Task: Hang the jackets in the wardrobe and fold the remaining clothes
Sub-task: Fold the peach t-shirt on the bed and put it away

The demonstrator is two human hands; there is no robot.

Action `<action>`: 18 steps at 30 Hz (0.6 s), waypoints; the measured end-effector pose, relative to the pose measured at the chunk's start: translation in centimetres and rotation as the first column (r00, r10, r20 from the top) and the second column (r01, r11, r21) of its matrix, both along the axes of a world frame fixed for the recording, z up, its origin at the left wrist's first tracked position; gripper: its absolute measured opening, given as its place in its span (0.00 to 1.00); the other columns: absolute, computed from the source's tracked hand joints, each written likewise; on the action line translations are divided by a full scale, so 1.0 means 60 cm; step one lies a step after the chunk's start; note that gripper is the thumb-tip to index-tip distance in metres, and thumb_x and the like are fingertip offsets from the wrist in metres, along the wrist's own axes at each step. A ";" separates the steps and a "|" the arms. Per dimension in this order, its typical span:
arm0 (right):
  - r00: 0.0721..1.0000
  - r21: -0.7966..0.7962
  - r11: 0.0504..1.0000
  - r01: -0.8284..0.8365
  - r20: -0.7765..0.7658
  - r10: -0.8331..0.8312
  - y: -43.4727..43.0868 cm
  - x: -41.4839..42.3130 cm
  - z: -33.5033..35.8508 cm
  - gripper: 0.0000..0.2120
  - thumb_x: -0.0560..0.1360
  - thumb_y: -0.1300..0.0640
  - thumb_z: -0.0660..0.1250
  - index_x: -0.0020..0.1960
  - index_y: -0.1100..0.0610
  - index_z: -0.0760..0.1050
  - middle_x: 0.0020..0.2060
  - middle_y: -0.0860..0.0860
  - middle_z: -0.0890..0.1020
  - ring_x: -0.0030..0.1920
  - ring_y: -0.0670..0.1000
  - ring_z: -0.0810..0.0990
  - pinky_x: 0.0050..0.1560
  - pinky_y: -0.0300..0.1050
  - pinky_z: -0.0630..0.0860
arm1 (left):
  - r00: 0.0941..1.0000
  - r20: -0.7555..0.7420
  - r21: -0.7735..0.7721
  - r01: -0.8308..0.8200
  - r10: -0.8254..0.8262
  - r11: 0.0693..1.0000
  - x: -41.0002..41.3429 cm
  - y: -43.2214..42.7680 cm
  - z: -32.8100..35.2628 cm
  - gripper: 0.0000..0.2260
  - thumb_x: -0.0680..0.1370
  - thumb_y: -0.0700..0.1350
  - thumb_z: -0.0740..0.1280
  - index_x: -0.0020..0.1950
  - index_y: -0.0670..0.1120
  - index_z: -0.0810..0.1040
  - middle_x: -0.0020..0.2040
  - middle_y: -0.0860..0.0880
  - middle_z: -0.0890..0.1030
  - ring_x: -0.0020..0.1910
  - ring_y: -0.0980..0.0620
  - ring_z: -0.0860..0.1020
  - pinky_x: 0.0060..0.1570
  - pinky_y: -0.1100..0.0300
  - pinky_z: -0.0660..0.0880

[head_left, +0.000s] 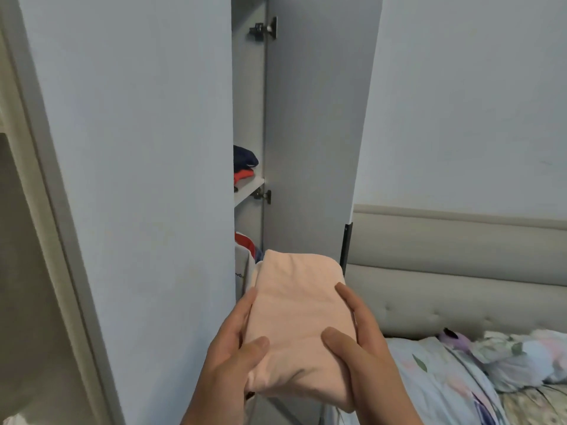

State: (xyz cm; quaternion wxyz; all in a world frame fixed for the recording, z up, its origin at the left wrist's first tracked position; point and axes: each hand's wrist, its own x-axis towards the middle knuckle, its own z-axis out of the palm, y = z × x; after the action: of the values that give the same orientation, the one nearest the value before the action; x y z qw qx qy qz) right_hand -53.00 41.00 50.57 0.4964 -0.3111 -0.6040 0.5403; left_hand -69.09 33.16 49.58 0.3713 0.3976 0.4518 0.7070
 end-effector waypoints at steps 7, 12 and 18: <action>0.995 -0.088 0.995 -0.046 -0.095 0.038 0.121 -0.014 0.003 0.29 0.61 0.55 0.65 0.59 0.33 0.78 0.62 0.38 0.80 0.61 0.42 0.79 0.59 0.46 0.74 | 0.996 -0.022 0.114 0.090 -0.089 0.989 -0.014 0.106 0.012 0.41 0.56 0.46 0.72 0.70 0.52 0.72 0.67 0.56 0.78 0.66 0.54 0.76 0.53 0.62 0.79; 0.994 -0.123 0.990 -0.071 -0.095 0.060 0.181 -0.040 0.022 0.30 0.63 0.59 0.62 0.59 0.33 0.78 0.61 0.36 0.80 0.61 0.41 0.78 0.58 0.44 0.73 | 0.996 0.025 0.126 0.082 -0.086 0.989 -0.044 0.177 0.024 0.36 0.59 0.35 0.63 0.68 0.51 0.74 0.66 0.53 0.79 0.65 0.52 0.77 0.49 0.61 0.79; 0.992 -0.149 0.989 -0.003 -0.123 -0.015 0.240 -0.102 0.047 0.30 0.77 0.67 0.54 0.59 0.34 0.79 0.62 0.38 0.80 0.62 0.43 0.78 0.64 0.48 0.73 | 0.996 0.069 0.148 0.044 -0.055 0.988 -0.079 0.265 0.053 0.35 0.59 0.35 0.59 0.65 0.52 0.77 0.61 0.50 0.82 0.60 0.50 0.81 0.44 0.62 0.79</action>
State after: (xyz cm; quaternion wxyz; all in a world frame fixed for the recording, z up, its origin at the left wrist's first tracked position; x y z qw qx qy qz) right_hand -59.12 55.37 53.40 0.5099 -0.3153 -0.5290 0.6007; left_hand -73.82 49.09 52.73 0.3749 0.4087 0.3749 0.7429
